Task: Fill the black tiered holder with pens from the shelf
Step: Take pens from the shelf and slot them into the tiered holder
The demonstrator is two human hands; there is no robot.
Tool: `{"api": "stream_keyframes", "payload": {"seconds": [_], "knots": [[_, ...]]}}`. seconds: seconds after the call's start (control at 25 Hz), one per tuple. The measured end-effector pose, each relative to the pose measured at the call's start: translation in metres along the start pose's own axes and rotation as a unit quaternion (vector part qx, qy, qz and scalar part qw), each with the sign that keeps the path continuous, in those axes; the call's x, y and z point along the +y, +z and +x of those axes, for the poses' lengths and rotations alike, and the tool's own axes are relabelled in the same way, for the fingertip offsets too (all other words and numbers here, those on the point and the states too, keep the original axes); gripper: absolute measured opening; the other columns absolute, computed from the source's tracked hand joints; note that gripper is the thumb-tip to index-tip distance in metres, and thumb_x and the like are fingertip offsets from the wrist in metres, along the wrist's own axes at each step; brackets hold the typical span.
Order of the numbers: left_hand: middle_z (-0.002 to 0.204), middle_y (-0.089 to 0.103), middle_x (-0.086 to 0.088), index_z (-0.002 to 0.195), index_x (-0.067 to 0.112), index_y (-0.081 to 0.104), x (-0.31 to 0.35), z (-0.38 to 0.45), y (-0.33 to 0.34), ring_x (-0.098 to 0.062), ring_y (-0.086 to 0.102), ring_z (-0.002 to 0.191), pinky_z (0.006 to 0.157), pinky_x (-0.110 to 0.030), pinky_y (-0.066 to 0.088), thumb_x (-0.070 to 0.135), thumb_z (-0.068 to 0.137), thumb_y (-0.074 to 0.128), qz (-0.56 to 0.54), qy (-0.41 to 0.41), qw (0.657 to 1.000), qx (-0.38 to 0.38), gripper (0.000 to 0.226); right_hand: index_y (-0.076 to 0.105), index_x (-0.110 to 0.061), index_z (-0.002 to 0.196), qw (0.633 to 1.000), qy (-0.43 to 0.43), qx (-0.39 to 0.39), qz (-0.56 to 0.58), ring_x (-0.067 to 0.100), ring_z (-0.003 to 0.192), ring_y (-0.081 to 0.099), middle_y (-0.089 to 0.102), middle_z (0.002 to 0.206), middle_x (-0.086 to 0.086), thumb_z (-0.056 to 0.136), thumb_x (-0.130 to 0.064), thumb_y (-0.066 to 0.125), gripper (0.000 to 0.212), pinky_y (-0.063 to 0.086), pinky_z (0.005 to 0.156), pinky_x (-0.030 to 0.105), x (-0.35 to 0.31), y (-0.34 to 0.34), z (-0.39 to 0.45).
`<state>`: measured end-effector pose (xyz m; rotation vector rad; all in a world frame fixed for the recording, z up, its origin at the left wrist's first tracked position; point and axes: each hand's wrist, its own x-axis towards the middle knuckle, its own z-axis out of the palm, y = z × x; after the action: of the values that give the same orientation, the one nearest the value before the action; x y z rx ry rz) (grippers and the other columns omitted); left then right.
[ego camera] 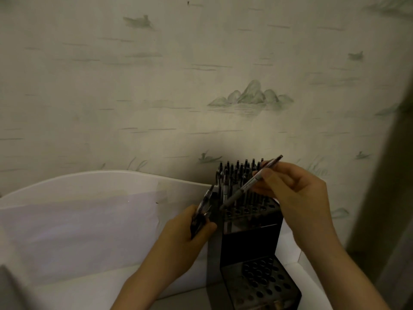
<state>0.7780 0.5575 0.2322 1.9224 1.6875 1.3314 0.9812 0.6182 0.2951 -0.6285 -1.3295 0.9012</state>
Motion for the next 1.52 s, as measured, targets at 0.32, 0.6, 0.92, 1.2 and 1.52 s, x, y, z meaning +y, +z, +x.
{"api": "stream_keyframes", "payload": {"seconds": [0.32, 0.6, 0.92, 1.2, 1.52], "knots": [[0.072, 0.057, 0.029, 0.077, 0.028, 0.050, -0.002, -0.002, -0.006, 0.006, 0.053, 0.064, 0.063, -0.007, 0.040, 0.034, 0.090, 0.063, 0.000, 0.005, 1.000, 0.010, 0.019, 0.070, -0.021, 0.106, 0.954, -0.152, -0.034, -0.258, -0.003, 0.082, 0.068, 0.070, 0.089, -0.020, 0.089, -0.019, 0.067, 0.017, 0.053, 0.074, 0.010, 0.012, 0.017, -0.007], [0.069, 0.055, 0.030, 0.072, 0.031, 0.048, 0.000, -0.005, -0.010, 0.008, 0.051, 0.062, 0.061, -0.005, 0.038, 0.030, 0.090, 0.062, -0.008, 0.012, 1.000, 0.009, 0.023, 0.070, -0.019, 0.110, 0.933, -0.152, -0.080, -0.316, -0.010, 0.087, 0.063, 0.061, 0.085, -0.030, 0.088, -0.023, 0.069, 0.022, 0.048, 0.071, 0.002, 0.021, 0.027, -0.005], [0.073, 0.057, 0.027, 0.076, 0.031, 0.050, 0.001, -0.006, -0.008, 0.005, 0.053, 0.066, 0.064, -0.007, 0.041, 0.033, 0.092, 0.059, -0.015, 0.009, 1.000, 0.008, 0.018, 0.074, -0.021, 0.095, 0.926, -0.091, -0.079, -0.358, -0.007, 0.072, 0.064, 0.063, 0.074, -0.024, 0.086, -0.026, 0.072, 0.011, 0.052, 0.066, 0.008, 0.026, 0.027, 0.002], [0.064, 0.057, 0.020, 0.077, 0.031, 0.050, 0.000, -0.009, -0.010, -0.002, 0.052, 0.054, 0.054, -0.018, 0.043, 0.036, 0.092, 0.058, -0.033, -0.014, 0.999, -0.011, 0.018, 0.075, -0.022, 0.101, 0.934, -0.077, -0.070, -0.343, -0.010, 0.075, 0.065, 0.066, 0.078, -0.024, 0.085, -0.031, 0.072, 0.019, 0.049, 0.066, 0.004, 0.033, 0.026, -0.006], [0.064, 0.057, 0.020, 0.080, 0.045, 0.050, 0.004, -0.013, -0.012, 0.000, 0.051, 0.054, 0.057, -0.027, 0.045, 0.042, 0.093, 0.053, -0.048, -0.013, 0.996, -0.069, 0.014, 0.072, -0.028, 0.093, 0.949, -0.130, -0.027, -0.285, 0.000, 0.072, 0.065, 0.068, 0.073, -0.018, 0.079, -0.034, 0.077, 0.016, 0.049, 0.061, 0.007, 0.018, 0.023, -0.029]]}}
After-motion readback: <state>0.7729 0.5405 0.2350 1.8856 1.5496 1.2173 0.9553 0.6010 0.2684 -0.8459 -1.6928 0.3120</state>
